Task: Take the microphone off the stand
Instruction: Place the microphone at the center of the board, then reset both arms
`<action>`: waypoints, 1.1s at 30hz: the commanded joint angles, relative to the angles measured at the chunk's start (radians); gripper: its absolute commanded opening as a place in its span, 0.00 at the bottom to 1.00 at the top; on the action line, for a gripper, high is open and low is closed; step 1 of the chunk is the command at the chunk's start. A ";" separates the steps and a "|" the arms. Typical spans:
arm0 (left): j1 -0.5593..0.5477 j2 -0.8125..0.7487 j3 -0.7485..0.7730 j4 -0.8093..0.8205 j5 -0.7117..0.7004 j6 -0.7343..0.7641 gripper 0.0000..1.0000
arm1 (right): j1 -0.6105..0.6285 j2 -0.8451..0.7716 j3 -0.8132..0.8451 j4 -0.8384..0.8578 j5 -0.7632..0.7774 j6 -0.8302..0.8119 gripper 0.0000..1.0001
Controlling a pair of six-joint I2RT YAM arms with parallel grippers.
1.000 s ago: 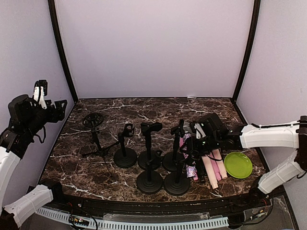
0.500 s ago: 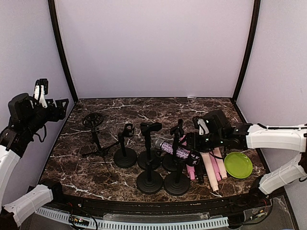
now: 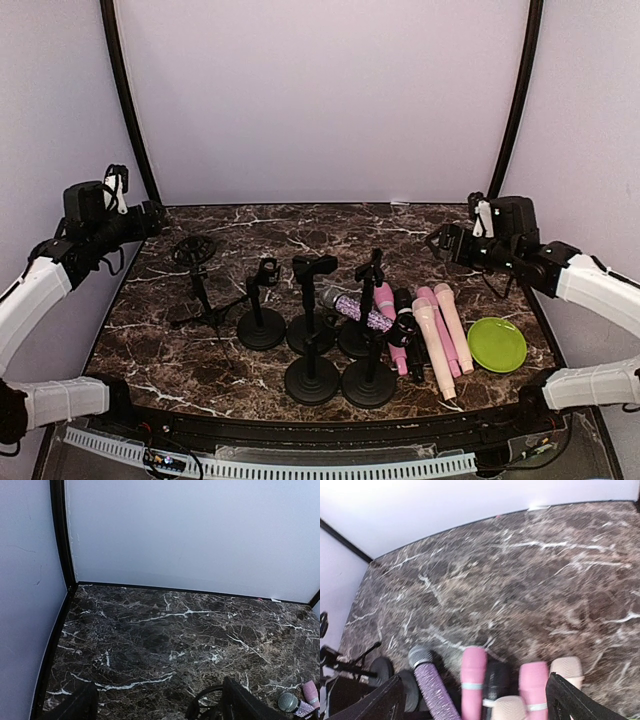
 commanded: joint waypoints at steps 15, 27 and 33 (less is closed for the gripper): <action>0.271 0.041 -0.589 0.981 0.008 0.009 0.92 | -0.522 -0.044 -0.235 0.362 0.014 -0.236 0.99; 0.255 0.377 -0.756 1.483 0.131 0.158 0.94 | -0.554 -0.124 -0.695 1.173 0.261 -0.445 0.99; 0.253 0.464 -0.755 1.601 0.186 0.132 0.95 | -0.554 0.004 -0.742 1.338 0.259 -0.466 0.99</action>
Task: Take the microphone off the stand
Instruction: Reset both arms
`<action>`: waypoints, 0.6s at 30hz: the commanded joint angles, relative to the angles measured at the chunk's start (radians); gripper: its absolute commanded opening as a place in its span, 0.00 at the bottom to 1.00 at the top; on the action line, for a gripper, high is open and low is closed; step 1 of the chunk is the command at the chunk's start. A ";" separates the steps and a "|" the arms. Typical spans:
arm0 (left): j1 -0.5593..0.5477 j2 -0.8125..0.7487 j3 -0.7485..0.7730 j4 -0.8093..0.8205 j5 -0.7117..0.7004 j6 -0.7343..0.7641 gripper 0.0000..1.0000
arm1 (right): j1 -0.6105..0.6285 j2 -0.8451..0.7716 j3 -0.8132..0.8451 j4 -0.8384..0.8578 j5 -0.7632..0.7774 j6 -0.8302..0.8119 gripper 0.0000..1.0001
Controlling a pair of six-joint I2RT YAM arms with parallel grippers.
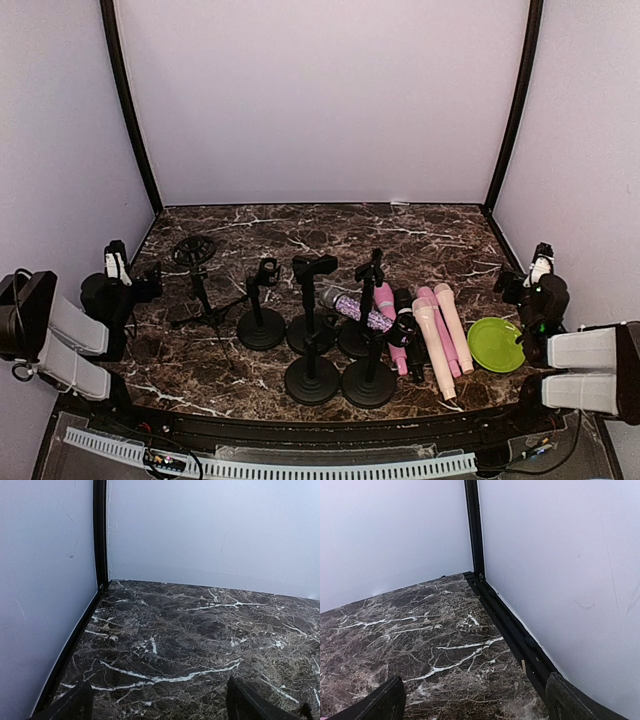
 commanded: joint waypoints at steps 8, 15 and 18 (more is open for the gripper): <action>-0.020 0.006 0.066 -0.007 -0.159 -0.049 0.97 | -0.001 0.086 -0.008 0.261 0.013 -0.049 0.99; -0.026 -0.023 0.091 -0.082 -0.190 -0.073 0.99 | -0.001 0.070 -0.016 0.255 0.012 -0.044 0.99; -0.027 -0.013 0.080 -0.060 -0.214 -0.074 0.99 | -0.001 0.069 -0.017 0.255 0.011 -0.045 0.99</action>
